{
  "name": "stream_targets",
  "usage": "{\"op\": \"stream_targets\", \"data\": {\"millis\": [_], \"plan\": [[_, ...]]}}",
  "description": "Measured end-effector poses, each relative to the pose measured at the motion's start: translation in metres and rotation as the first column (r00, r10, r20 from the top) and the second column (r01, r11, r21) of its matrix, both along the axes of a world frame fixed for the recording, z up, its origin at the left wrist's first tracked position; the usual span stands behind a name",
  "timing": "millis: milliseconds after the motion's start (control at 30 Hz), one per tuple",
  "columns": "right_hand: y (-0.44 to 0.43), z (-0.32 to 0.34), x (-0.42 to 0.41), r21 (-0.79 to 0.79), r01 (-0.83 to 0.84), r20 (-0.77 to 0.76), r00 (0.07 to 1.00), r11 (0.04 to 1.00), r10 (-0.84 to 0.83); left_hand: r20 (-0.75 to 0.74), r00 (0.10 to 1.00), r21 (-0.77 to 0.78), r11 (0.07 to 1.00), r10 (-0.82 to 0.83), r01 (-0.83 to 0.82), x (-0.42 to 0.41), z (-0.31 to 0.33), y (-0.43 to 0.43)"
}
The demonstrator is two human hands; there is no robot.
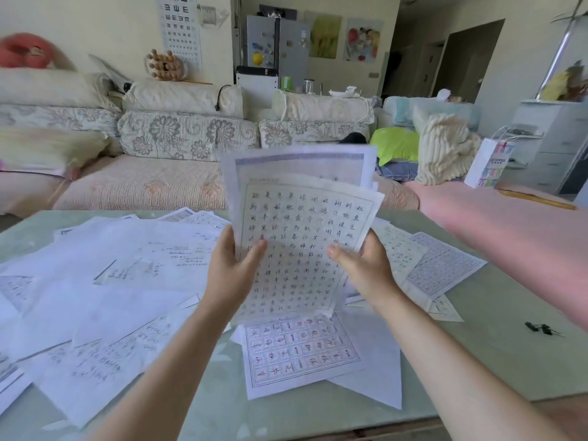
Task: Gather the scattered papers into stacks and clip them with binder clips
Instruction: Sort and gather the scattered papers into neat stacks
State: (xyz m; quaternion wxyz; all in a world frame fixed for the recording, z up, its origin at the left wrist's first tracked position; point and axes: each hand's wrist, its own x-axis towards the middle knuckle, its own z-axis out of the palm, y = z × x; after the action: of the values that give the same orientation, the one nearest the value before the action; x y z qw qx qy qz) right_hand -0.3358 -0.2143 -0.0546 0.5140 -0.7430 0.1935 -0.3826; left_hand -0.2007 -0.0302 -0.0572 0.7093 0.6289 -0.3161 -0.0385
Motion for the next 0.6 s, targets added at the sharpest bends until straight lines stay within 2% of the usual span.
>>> {"op": "stream_targets", "data": {"millis": [133, 300, 467, 600], "plan": [[0.002, -0.003, -0.003, 0.063, 0.005, 0.011, 1.000, 0.998, -0.006, 0.043, 0.999, 0.084, 0.996, 0.025, -0.029, -0.005, -0.009, -0.003], [0.006, -0.021, -0.003, 0.084, -0.009, -0.143, 0.990, 0.996, 0.021, -0.038, 0.998, 0.131, 0.990, 0.055, -0.050, -0.004, -0.021, -0.011], [-0.013, -0.014, -0.010, 0.079, 0.130, -0.169, 0.979, 0.988, -0.115, -0.093, 0.996, 0.273, 0.962, 0.005, 0.021, -0.004, -0.010, -0.034], [-0.045, -0.024, -0.034, 0.078, 0.260, -0.293, 0.929, 0.962, -0.227, -0.114, 0.992, 0.462, 0.881, -0.051, 0.098, -0.017, -0.012, -0.068]]}}
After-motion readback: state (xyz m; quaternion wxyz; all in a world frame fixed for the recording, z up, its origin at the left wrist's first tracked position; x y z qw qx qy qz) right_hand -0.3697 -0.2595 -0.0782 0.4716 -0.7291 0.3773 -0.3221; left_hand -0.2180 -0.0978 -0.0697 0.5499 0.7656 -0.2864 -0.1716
